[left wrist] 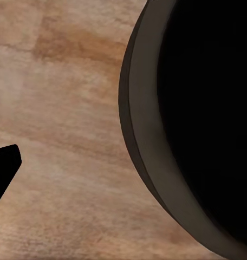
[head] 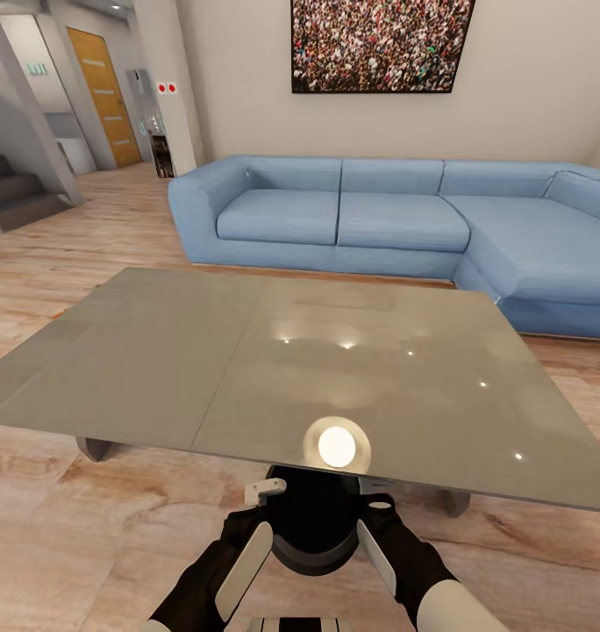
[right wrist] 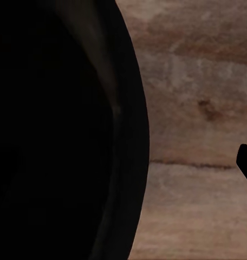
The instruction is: Place each of the two pumpkins and all three candles from the living room inside a cabinet in the living room (use any cabinet), then make sure every cabinet is closed, and position the cauldron so it is next to a table in the living room.
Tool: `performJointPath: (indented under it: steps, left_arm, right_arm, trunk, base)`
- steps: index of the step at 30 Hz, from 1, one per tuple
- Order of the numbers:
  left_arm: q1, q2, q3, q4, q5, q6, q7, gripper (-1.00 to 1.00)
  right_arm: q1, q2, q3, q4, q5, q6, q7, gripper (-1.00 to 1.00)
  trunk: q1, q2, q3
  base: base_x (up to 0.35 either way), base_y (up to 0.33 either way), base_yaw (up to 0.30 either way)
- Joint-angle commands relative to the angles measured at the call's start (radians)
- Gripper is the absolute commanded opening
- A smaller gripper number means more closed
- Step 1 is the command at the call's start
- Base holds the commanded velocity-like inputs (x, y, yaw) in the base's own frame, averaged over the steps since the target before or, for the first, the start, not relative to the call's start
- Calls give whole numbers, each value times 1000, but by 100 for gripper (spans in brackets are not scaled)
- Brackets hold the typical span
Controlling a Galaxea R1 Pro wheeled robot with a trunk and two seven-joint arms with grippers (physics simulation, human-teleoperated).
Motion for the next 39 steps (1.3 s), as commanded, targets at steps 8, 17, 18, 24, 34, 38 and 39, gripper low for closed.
performJointPath:
  steps: [8, 17, 18, 24, 34, 38, 39]
  left_arm:
    - [-1, 0, -1, -1, 7, 2, 8, 100]
    - [0, 0, -2, -1, 7, 1, 8, 100]
    - [0, 0, -2, -1, 7, 1, 8, 100]
    - [0, 0, -2, -3, 7, 0, 8, 100]
    - [-1, 0, -1, -13, 8, 1, 8, 100]
    - [0, 0, -1, -13, 8, 1, 8, 100]
    - [0, 0, -1, -13, 8, 1, 8, 100]
  right_arm:
    - [0, -1, 6, -2, -11, 1, -9, 100]
    - [0, -1, 6, -2, -11, 1, -9, 100]
    - [0, -1, 6, -2, -11, 1, -9, 100]
    - [0, -1, 6, -2, -11, 0, -10, 100]
    - [0, -1, 6, -2, -11, 0, -10, 100]
    - [0, -1, 6, -2, -11, -1, -10, 100]
    - [0, -1, 6, -2, -11, -1, -10, 100]
  trunk:
    - [0, 0, -1]
    - [0, 0, -1]
    - [0, 0, -1]
    - [0, 0, -1]
    - [0, 0, -1]
    - [0, 0, -1]
    - [0, 0, -1]
  base:
    - [0, 0, 0]
    - [0, 0, 0]
    - [0, 0, 0]
    - [0, 0, 0]
    - [-120, 0, 0]
    - [-66, 0, 0]
    - [-30, 0, 0]
